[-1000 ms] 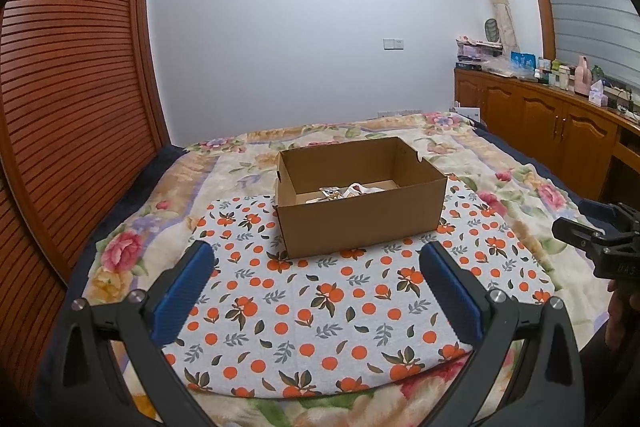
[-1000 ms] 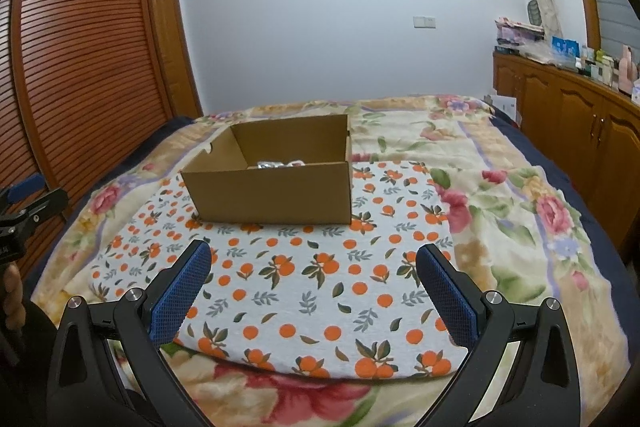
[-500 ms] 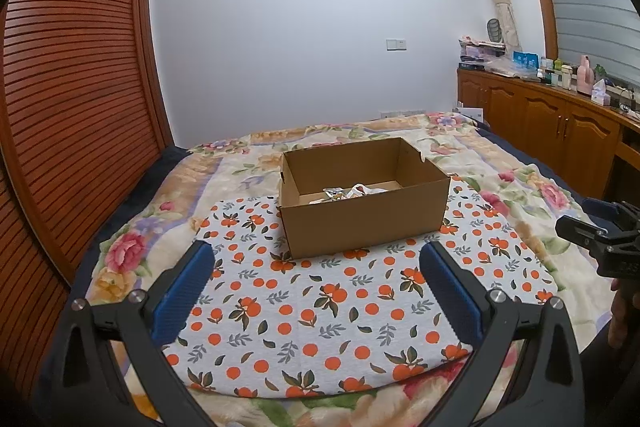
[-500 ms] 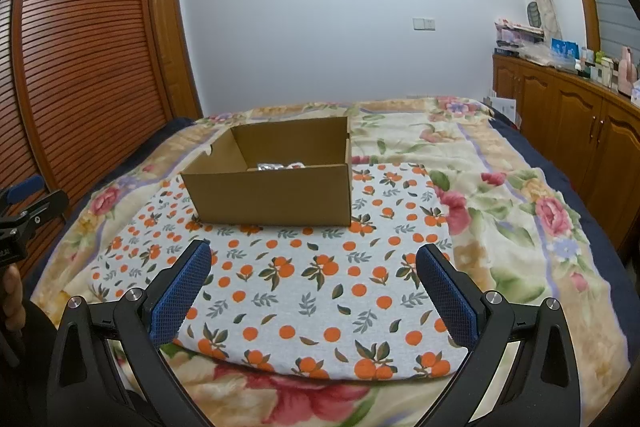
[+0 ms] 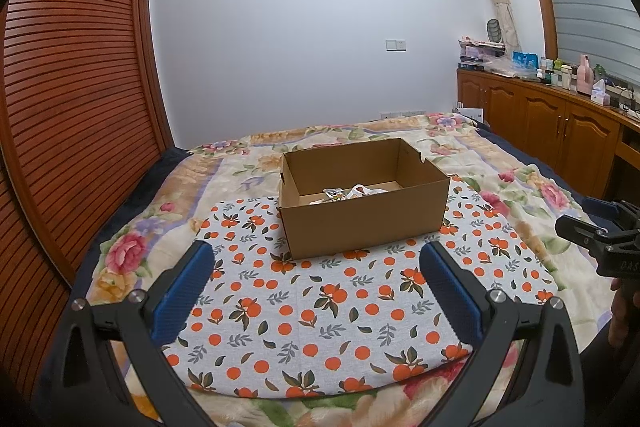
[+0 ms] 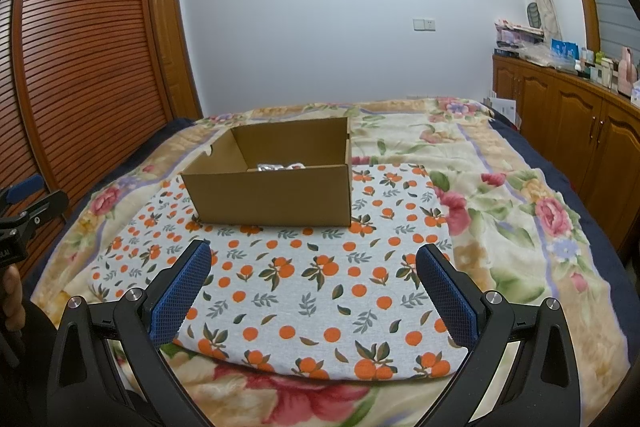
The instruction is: Organize snacks
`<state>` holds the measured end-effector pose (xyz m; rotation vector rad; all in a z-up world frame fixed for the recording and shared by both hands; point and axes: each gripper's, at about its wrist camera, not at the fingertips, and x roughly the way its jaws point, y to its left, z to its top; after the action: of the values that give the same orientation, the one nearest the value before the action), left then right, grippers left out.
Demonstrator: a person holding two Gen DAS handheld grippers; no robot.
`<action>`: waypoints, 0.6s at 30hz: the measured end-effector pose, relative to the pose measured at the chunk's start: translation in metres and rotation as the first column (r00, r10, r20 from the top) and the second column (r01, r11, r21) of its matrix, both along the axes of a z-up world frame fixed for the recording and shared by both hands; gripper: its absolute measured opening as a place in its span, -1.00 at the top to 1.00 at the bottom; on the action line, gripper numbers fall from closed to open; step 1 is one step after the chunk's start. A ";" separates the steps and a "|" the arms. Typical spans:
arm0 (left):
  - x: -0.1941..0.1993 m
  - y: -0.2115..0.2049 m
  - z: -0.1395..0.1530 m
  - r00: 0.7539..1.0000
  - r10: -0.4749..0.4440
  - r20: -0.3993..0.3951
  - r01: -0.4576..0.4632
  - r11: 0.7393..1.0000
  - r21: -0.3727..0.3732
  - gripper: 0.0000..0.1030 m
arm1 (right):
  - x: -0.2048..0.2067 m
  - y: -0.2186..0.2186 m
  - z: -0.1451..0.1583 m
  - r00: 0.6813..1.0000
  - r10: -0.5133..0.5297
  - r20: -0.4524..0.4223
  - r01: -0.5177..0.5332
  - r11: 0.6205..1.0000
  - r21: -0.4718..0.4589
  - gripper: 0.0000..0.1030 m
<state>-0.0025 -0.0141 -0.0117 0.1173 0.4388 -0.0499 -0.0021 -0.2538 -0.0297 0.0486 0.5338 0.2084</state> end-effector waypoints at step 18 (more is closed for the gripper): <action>0.000 0.000 0.001 1.000 0.001 0.001 -0.001 1.000 0.002 -1.00 | 0.000 0.000 0.001 1.000 -0.003 0.003 0.003 1.000 -0.002 -1.00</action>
<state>-0.0027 -0.0141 -0.0107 0.1186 0.4383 -0.0486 -0.0024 -0.2540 -0.0292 0.0470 0.5307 0.2055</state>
